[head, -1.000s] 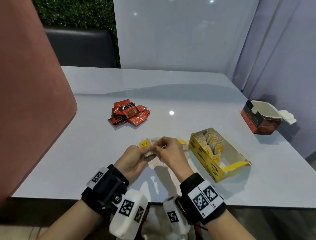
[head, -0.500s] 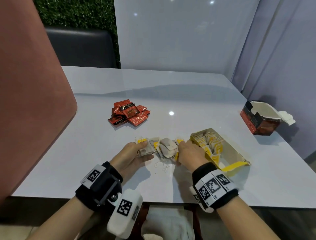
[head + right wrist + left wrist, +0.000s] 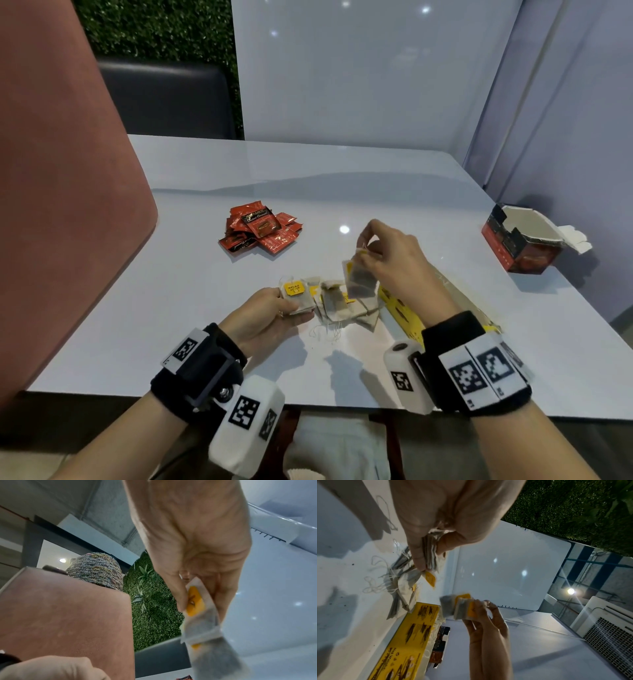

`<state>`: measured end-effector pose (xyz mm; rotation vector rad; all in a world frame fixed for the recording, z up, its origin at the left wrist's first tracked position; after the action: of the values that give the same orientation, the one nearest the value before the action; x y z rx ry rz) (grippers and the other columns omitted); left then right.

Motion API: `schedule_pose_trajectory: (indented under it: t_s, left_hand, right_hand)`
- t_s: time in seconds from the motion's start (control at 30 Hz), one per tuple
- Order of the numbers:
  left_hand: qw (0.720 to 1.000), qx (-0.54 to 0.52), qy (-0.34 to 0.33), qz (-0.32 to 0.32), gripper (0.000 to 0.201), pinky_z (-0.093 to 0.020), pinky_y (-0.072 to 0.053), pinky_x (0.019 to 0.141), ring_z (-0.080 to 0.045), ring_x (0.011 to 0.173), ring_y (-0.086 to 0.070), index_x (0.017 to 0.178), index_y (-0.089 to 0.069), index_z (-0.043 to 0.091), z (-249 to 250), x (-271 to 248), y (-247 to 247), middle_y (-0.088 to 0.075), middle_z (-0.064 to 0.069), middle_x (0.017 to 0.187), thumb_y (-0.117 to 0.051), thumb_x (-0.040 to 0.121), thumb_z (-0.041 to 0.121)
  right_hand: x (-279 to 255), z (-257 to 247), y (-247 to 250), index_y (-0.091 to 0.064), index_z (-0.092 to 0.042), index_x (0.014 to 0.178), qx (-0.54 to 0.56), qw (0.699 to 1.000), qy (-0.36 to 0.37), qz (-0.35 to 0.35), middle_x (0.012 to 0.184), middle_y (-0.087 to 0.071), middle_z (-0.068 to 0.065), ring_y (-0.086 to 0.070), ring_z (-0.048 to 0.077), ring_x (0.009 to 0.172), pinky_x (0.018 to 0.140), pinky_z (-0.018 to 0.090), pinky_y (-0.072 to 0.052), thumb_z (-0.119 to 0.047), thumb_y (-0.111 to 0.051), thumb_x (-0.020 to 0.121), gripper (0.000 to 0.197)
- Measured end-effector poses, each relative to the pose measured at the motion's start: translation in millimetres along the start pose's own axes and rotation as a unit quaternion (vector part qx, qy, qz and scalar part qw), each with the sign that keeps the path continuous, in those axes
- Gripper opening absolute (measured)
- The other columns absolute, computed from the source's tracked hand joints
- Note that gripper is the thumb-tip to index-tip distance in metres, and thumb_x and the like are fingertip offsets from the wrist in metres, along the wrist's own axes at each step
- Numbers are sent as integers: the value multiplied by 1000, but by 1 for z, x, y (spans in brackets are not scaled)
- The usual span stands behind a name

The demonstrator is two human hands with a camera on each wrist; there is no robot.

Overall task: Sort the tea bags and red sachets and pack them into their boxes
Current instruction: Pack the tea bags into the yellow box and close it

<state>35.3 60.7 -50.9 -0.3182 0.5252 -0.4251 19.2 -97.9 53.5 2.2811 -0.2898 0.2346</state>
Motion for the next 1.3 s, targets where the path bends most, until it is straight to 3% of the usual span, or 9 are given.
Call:
schedule_pose_trajectory:
  t_s: [0.2,0.37,0.5,0.57,0.7,0.87,1.0,1.13,1.3]
  left_hand:
    - [998,-38,21,-39,33,-35,-49,89,-26,94,-60,109,-59,-1,-2,-1,-11,-64,-17,106,-40,98,24]
    - [998,-7,-2,-64,39,-30,-52,88,-27,109,-56,125,-52,-6,0,-1,-20,-57,-22,127,-44,94,18]
    - [996,-26,-20,-79,34,-30,-54,87,-25,102,-63,119,-54,-8,2,-2,-24,-63,-20,117,-48,92,11]
    - [997,-30,-33,-71,29,-28,-58,80,-23,95,-65,117,-55,-9,4,-2,-22,-65,-20,112,-48,92,4]
    - [998,-29,-48,-38,24,-26,-58,77,-23,93,-66,112,-57,-7,7,1,-14,-66,-20,109,-48,91,-1]
    - [996,-86,-8,-9,16,-23,-59,63,-22,83,-67,99,-60,-8,-2,4,-6,-69,-17,92,-47,91,-3]
    - [992,-122,17,-18,18,-25,-59,62,-21,73,-72,103,-58,-10,-7,6,-8,-71,-19,87,-44,93,-3]
    - [991,-129,31,-29,16,-25,-59,66,-22,74,-70,98,-58,-10,-8,5,-11,-67,-20,90,-45,92,-4]
    - [992,-119,34,-36,17,-26,-59,70,-20,70,-69,99,-59,-10,-8,7,-8,-68,-20,87,-45,92,-3]
  right_hand:
    - [7,5,-11,-56,-11,83,181,982,-57,-20,71,-67,4,-62,7,59,48,26,-52,-8,-62,86,8]
    - [12,3,-27,-55,-13,82,191,977,-67,-67,74,-65,8,-60,15,60,47,27,-53,-9,-63,87,10]
    - [12,7,-32,-55,-12,87,190,976,-74,-70,77,-64,7,-59,15,61,45,24,-51,-11,-64,87,9]
    - [9,16,-40,-54,-13,99,177,974,-109,-93,86,-62,4,-60,13,64,52,24,-52,-21,-67,85,20]
    - [-1,37,-60,-47,-18,118,233,941,-193,-155,108,-57,9,-64,23,91,92,43,-51,-30,-74,78,49]
    - [-2,37,-56,-54,-18,111,283,928,-192,-147,107,-55,10,-64,30,98,98,46,-48,-16,-77,74,44]
    - [0,26,-58,-60,-23,91,269,940,-152,-146,107,-58,9,-64,28,95,94,45,-50,-23,-81,69,30]
    - [-4,11,-55,-64,-24,87,44,986,-36,-155,108,-56,1,-58,16,92,71,22,-45,-30,-73,78,15]
    - [-8,-10,-58,-66,-21,100,-93,974,79,-192,113,-49,-5,-37,12,105,89,27,-38,-29,-69,81,20]
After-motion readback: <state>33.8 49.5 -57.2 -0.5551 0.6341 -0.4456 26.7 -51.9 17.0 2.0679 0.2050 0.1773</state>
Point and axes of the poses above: each hand's wrist, its own x-axis towards the middle knuckle, its own y-axis out of the back of the hand, z = x × y, the point moved 8 cm from there along x, towards the middle knuckle
